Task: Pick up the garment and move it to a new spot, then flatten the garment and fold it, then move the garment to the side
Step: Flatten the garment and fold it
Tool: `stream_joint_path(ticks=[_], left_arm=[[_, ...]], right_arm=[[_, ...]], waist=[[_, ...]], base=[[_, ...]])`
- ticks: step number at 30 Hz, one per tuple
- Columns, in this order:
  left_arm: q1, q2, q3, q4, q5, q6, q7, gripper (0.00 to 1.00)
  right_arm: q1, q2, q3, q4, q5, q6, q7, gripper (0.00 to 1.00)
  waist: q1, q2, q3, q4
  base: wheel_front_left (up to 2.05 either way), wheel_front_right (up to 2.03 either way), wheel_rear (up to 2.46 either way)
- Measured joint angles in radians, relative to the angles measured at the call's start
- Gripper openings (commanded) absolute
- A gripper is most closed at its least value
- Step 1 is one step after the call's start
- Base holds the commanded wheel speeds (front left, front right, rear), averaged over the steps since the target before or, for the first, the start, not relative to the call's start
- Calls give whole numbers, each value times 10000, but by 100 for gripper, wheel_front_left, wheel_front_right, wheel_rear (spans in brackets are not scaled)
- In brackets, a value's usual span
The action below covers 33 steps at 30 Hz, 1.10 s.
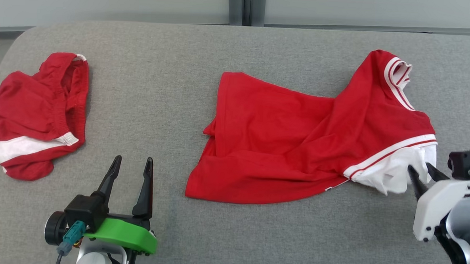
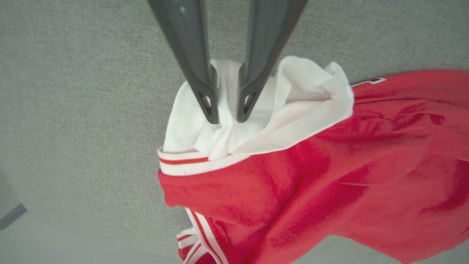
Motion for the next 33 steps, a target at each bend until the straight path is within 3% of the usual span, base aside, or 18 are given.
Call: stream_joint_path(ticks=[8,11,16,22,28,33], left_arm=[[0,-2,40,15,8,0,0,100],[9,-2,67,25,2,0,0,100],[135,0,211,-6,-8,0,0,100],[368,-2,349,-96,54,0,0,100],[760,0,667,-393,295,0,0,100],[1055,0,700,-462,314,0,0,100]], right_arm=[[1428,1112,-1570,-460,-725,-4,-88,100],[1639,1607,-2107,-690,-895,-2,-932,100],[1818,2451,-2709,-777,-1317,0,-3266,100],[1845,2780,-2627,337,-1925,0,-6406,100],[2009,2861,-1766,1551,-1950,0,-6903,100],[2016,2859,-1597,1864,-1866,0,-6957,100]], waist=[[0,0,-259,-431],[-1,0,-391,-490],[-1,0,-625,-514],[-1,0,-937,-499],[-1,0,-1316,-537],[-1,0,-1580,-609]], base=[[0,0,0],[0,0,0],[0,0,0],[0,0,0],[0,0,0],[0,0,0]])
